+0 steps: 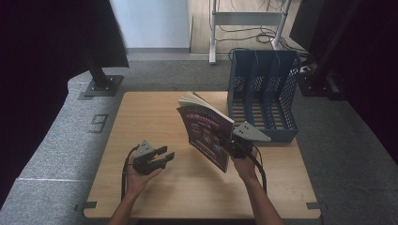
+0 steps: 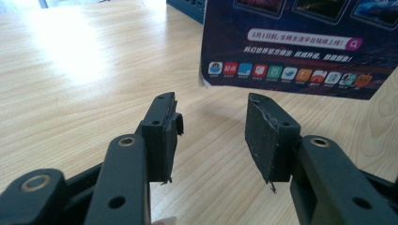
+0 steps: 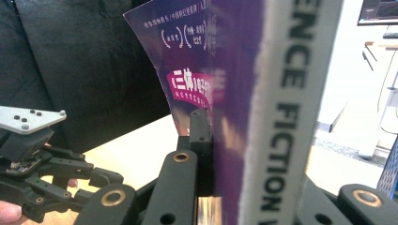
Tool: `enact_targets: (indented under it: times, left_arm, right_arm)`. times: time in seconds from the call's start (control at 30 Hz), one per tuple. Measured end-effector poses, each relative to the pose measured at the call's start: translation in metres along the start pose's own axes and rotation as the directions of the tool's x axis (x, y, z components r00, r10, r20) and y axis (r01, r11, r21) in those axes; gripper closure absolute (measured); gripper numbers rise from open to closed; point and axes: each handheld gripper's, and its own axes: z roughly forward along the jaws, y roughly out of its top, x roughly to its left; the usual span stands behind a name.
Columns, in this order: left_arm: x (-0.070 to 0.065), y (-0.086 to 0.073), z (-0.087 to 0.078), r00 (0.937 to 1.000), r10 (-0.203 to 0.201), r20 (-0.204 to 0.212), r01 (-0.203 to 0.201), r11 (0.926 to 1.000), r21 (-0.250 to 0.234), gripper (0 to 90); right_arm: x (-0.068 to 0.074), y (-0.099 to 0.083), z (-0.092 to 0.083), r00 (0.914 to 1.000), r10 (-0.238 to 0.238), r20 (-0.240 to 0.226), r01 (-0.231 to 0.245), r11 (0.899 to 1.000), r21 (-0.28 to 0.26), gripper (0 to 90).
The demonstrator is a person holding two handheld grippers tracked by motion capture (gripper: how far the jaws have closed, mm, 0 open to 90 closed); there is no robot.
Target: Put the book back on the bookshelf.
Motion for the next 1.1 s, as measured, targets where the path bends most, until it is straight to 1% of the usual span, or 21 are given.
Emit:
enact_targets:
  times: [0.13, 0.27, 0.6, 0.73, 1.1]
  left_arm:
    - [0.001, -0.001, 0.001, 0.9999, -0.009, 0.007, 0.009, 1.0000, 0.001, 54.0]
    - [0.000, -0.004, 0.001, 0.9991, -0.030, 0.030, 0.030, 0.9996, 0.004, 54.0]
    - [0.004, -0.007, -0.001, 0.9989, -0.044, 0.015, 0.044, 0.9990, 0.008, 54.0]
    - [0.004, -0.008, -0.001, 0.9988, -0.046, 0.018, 0.046, 0.9989, 0.013, 54.0]
    - [0.005, -0.008, -0.002, 0.9987, -0.050, 0.009, 0.050, 0.9986, 0.016, 53.9]
  right_arm:
    - [-0.001, 0.001, -0.001, 1.0000, 0.003, 0.006, -0.003, 1.000, -0.002, 81.8]
    - [-0.002, 0.002, -0.002, 0.9998, 0.007, 0.018, -0.007, 1.000, -0.005, 81.8]
    - [-0.005, 0.011, -0.007, 0.9994, 0.011, 0.033, -0.010, 1.000, -0.018, 81.8]
    - [-0.007, 0.013, -0.008, 0.9990, 0.010, 0.043, -0.009, 1.000, -0.024, 81.9]
    - [-0.014, 0.017, -0.015, 0.9976, 0.023, 0.066, -0.020, 0.999, -0.042, 81.9]
